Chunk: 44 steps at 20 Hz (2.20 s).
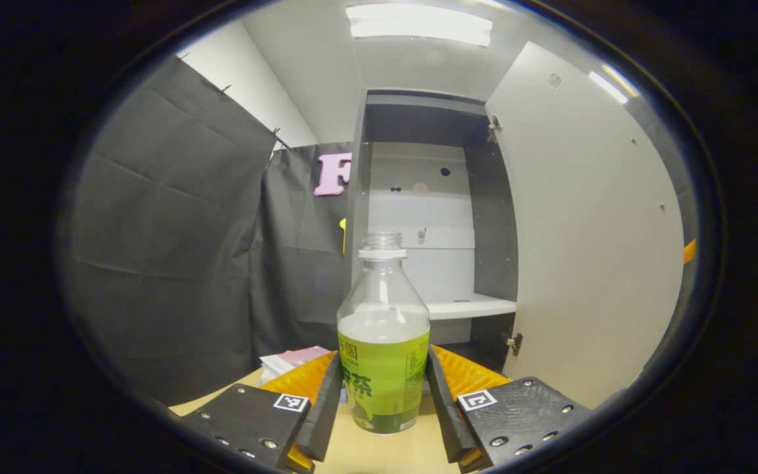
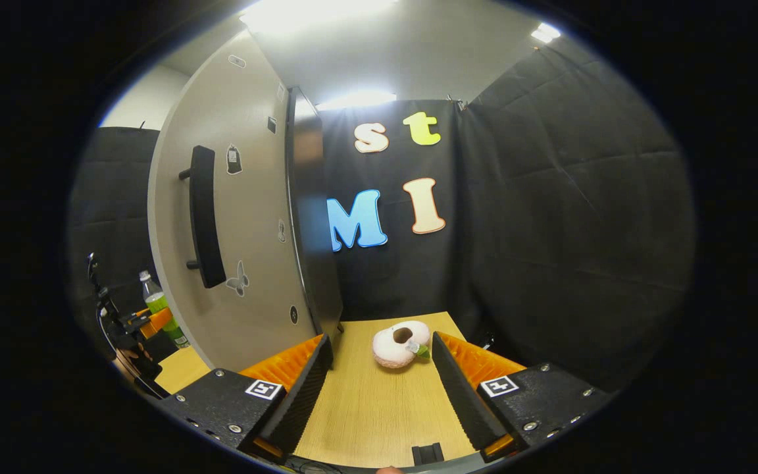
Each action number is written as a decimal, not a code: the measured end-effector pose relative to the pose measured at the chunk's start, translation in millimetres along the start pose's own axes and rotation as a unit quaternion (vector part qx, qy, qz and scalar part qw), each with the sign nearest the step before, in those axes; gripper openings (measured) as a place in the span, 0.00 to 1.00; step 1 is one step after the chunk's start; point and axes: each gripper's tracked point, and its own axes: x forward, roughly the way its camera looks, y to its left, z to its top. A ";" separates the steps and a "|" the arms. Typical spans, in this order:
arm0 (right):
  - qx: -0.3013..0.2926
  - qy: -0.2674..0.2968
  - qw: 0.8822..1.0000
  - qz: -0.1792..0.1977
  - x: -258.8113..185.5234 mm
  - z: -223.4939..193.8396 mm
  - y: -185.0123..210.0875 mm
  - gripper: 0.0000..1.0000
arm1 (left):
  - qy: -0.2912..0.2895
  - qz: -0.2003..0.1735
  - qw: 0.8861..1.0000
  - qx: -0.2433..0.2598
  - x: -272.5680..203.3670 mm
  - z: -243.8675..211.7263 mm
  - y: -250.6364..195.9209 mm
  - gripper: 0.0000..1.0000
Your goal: Open the cabinet door with the right hand, grasp the bottle in the cabinet with the left hand and place it on the coaster, then close the cabinet door with the right hand.
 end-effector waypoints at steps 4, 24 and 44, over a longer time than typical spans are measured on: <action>0.007 -0.003 1.000 -0.003 1.1 5.1 -0.3 0.94 | 0.003 0.011 1.000 0.006 -21.3 -26.5 10.6 0.72; -0.010 0.007 1.000 -0.026 -1.4 -1.3 4.0 0.94 | 0.100 0.051 0.994 0.013 -74.7 -205.8 29.2 0.68; -0.012 -0.008 1.000 0.010 13.1 7.4 28.8 0.94 | 0.119 0.082 0.989 0.036 -88.8 -188.8 29.2 0.84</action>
